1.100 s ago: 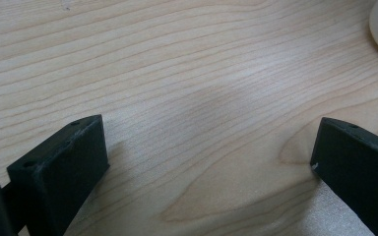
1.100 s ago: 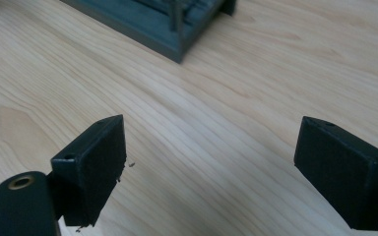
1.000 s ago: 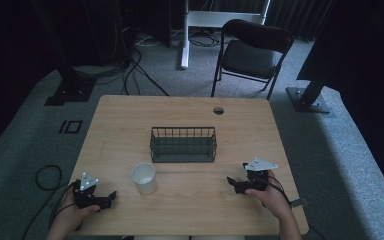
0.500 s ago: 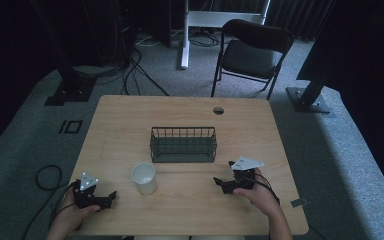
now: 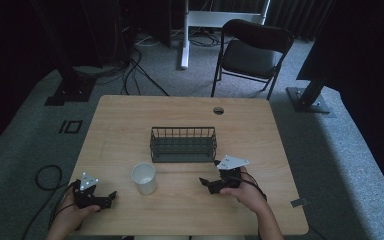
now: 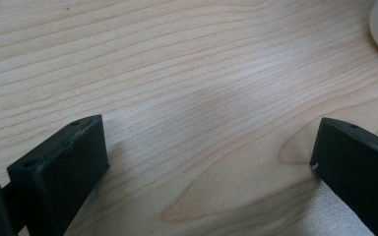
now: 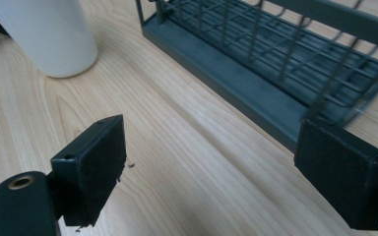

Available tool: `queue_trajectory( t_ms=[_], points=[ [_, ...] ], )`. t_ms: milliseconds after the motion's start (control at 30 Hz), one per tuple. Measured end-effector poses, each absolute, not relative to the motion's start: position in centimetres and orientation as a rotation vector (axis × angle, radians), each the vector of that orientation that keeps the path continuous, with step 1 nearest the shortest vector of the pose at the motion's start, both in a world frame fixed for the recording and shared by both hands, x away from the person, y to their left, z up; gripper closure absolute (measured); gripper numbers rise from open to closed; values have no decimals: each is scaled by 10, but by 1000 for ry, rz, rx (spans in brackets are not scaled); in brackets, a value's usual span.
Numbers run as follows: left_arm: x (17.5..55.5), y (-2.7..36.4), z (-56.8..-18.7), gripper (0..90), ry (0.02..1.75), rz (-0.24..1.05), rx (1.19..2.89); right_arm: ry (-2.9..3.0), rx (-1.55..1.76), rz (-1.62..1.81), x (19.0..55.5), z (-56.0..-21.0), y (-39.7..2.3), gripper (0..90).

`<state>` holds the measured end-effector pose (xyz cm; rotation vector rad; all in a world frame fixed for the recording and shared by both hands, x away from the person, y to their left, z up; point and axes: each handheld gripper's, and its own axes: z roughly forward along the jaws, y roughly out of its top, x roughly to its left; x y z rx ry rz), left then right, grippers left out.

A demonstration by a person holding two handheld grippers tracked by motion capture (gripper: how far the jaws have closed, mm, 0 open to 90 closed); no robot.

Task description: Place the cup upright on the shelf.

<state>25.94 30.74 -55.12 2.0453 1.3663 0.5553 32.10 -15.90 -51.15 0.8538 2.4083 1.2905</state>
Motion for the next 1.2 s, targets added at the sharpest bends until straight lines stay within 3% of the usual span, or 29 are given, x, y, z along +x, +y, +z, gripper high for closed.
queue_trajectory(
  t_ms=[1200],
  points=[
    [259, 307, -551, 11, 1366, 555, 2046, 2512, 617, 1379, 315, -512, -62, 121]
  ],
)
